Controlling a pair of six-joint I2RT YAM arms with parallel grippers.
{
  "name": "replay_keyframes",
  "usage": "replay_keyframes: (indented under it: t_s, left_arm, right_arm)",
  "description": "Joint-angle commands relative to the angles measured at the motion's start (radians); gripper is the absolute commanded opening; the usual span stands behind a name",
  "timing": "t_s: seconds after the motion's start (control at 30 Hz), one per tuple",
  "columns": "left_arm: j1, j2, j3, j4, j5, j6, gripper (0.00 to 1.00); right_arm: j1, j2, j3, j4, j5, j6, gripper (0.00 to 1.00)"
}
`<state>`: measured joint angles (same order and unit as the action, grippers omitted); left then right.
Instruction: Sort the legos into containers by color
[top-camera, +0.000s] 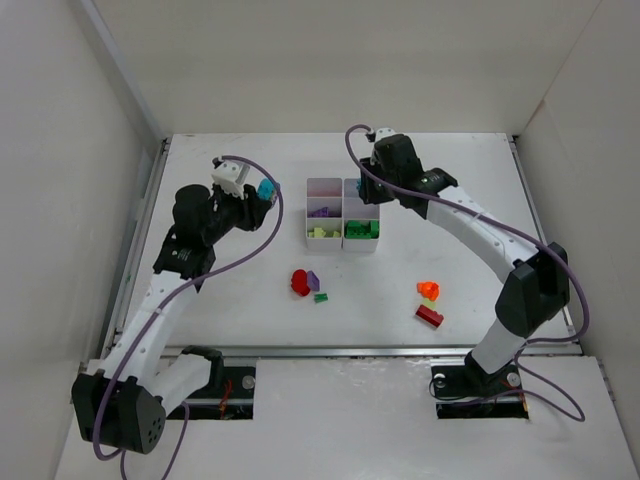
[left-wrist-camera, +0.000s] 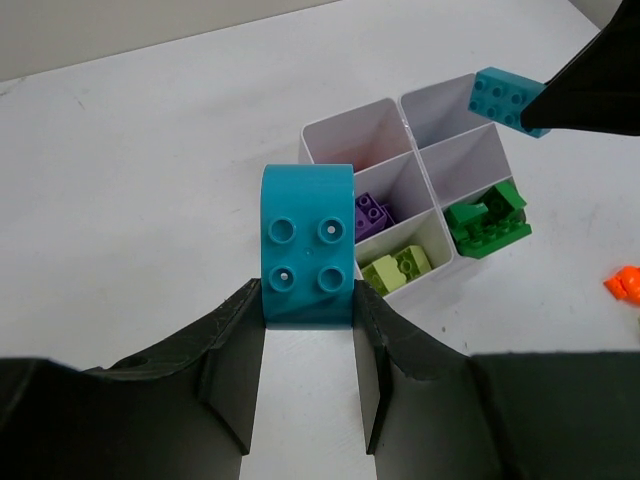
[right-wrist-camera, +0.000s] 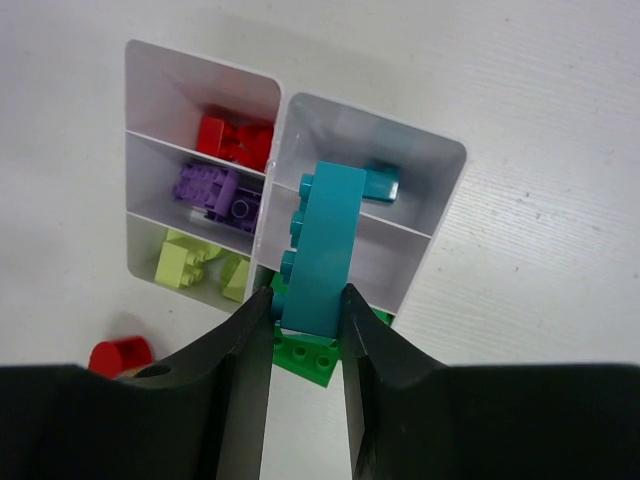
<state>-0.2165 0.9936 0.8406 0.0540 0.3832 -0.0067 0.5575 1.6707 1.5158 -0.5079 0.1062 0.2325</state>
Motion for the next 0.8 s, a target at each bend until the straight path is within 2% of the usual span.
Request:
replay_keyframes:
  t_s: [0.0, 0.77]
  left_arm:
    - [-0.004, -0.039, -0.009, 0.043, -0.017, 0.023, 0.0]
    - [-0.004, -0.049, -0.028, 0.052, -0.017, 0.014, 0.0]
  right_arm:
    - [-0.005, -0.025, 0.023, -0.018, 0.039, -0.024, 0.0]
    - [-0.005, -0.043, 0.014, -0.037, 0.076, -0.033, 0.0]
